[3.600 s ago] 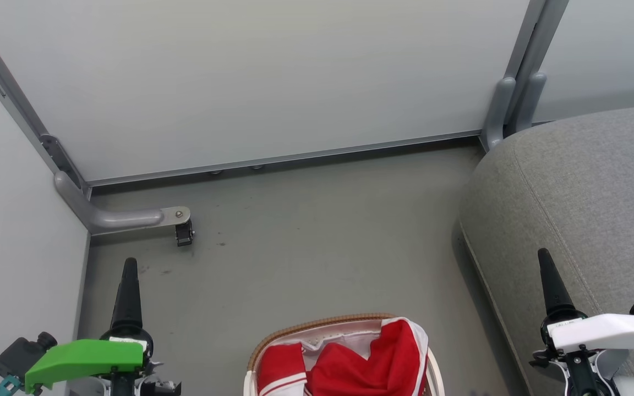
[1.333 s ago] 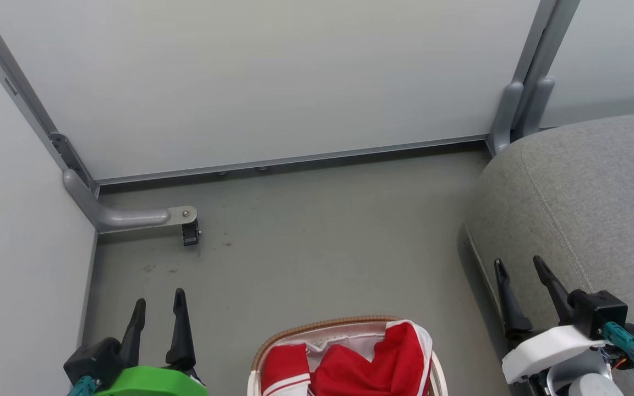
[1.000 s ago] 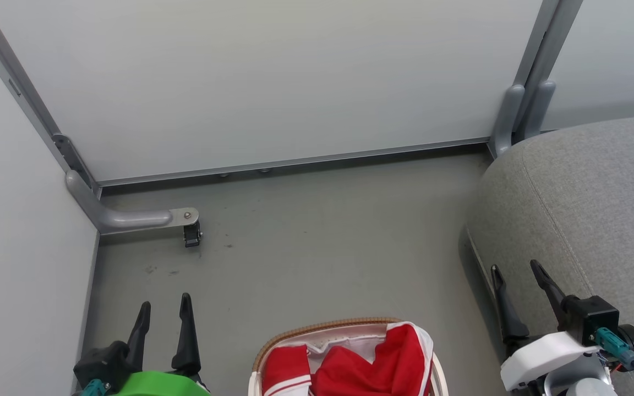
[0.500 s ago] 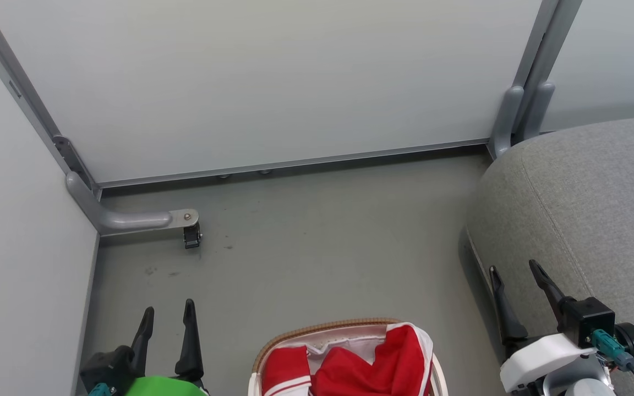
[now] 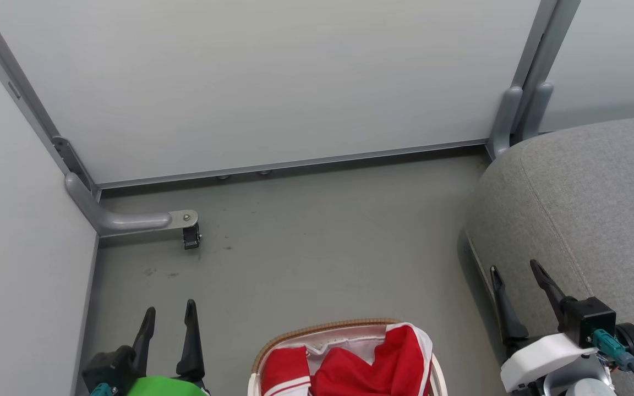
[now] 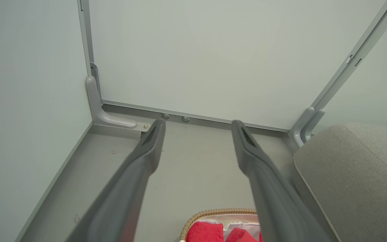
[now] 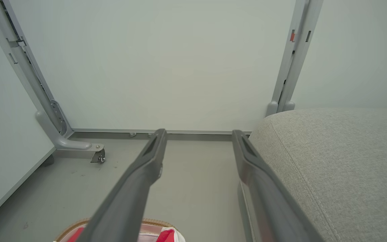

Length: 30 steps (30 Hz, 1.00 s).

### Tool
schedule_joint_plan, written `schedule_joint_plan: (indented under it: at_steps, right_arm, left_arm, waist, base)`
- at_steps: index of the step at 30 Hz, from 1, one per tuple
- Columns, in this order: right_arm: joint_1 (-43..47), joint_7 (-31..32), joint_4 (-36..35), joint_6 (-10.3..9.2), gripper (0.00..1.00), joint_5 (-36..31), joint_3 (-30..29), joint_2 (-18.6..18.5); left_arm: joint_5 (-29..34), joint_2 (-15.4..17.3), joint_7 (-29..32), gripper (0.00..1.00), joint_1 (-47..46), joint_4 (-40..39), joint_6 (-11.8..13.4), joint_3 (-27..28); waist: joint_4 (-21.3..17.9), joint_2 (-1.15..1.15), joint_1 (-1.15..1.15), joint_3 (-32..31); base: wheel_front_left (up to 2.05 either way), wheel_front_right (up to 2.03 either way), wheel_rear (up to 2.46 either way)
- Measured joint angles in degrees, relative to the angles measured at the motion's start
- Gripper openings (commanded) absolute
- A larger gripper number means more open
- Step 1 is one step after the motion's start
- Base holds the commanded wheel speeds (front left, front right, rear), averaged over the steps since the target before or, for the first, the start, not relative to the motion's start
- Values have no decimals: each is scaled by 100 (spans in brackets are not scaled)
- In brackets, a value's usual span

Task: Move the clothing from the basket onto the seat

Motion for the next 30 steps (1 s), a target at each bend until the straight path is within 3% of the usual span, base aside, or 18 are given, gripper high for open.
schedule_joint_plan:
  at_steps: [16, 30]
  right_arm:
    - [-9, 0, -57, 1, 100, 14, -49, 0]
    - [-569, -1, -492, 1, 100, 14, -235, -3]
  left_arm:
    - [112, 1, 0, 100, -10, 56, -37, -303]
    - [803, 3, -1, 100, -1138, 495, -252, -1681]
  waist:
    - [-28, 0, 0, 75]
    - [-181, 0, 0, 825]
  base:
    - [0, 0, 0]
    - [0, 0, 0]
